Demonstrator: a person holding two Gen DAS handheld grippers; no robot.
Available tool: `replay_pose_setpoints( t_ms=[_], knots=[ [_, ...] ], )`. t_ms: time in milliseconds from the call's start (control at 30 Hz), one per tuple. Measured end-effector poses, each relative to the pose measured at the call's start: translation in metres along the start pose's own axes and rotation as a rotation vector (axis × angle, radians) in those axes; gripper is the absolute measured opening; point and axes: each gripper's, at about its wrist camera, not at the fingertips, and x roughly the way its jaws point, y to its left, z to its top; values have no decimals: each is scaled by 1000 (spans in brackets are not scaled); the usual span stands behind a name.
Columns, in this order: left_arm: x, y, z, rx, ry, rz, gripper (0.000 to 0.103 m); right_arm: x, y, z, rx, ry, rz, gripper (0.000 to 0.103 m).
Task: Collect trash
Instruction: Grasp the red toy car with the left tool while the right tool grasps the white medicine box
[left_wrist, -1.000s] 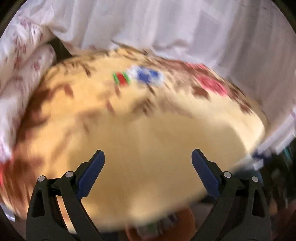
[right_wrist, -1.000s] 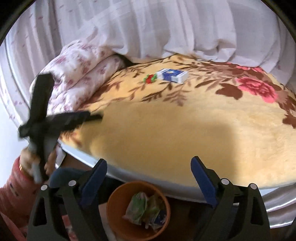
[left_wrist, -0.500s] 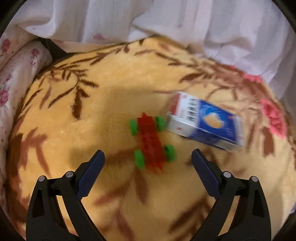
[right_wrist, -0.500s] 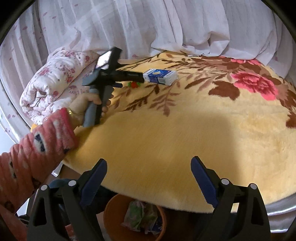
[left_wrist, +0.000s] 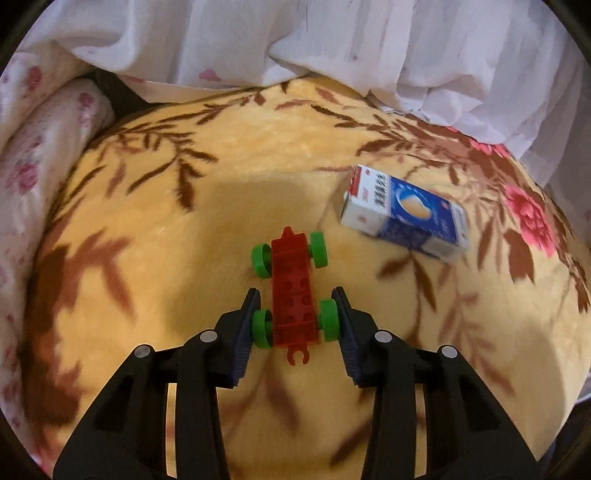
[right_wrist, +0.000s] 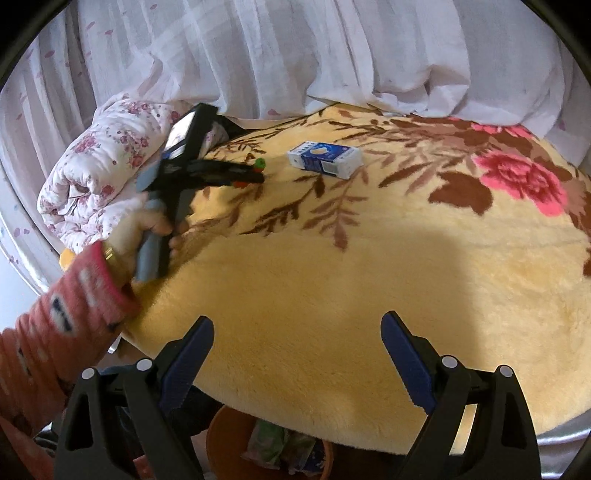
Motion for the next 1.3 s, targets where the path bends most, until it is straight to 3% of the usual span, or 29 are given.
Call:
replay_pose_setpoints(
  t_ms=[233, 400, 567, 867, 933, 1000, 1067, 1300],
  knots=[
    [-62, 3, -56, -3, -36, 63, 39, 33, 1, 58, -171, -84, -55, 90],
    [-92, 6, -87, -31, -45, 30, 39, 82, -6, 114, -267, -109, -127, 90],
    [-105, 9, -104, -46, -50, 16, 39, 152, -14, 159, -331, -37, -174, 90],
    [-113, 16, -107, -82, -52, -26, 39, 244, -30, 193, -377, 139, -229, 94],
    [-112, 17, -106, -87, -48, -29, 39, 247, -32, 191, -373, 156, -221, 92],
    [-111, 18, -107, -92, -43, -28, 39, 244, -31, 190, -350, 164, -183, 75],
    [-111, 17, -108, -94, -40, -31, 39, 236, -27, 184, -355, 154, -195, 68],
    [-121, 10, -113, -85, -51, -29, 39, 185, -5, 150, -375, 60, -320, 58]
  ],
)
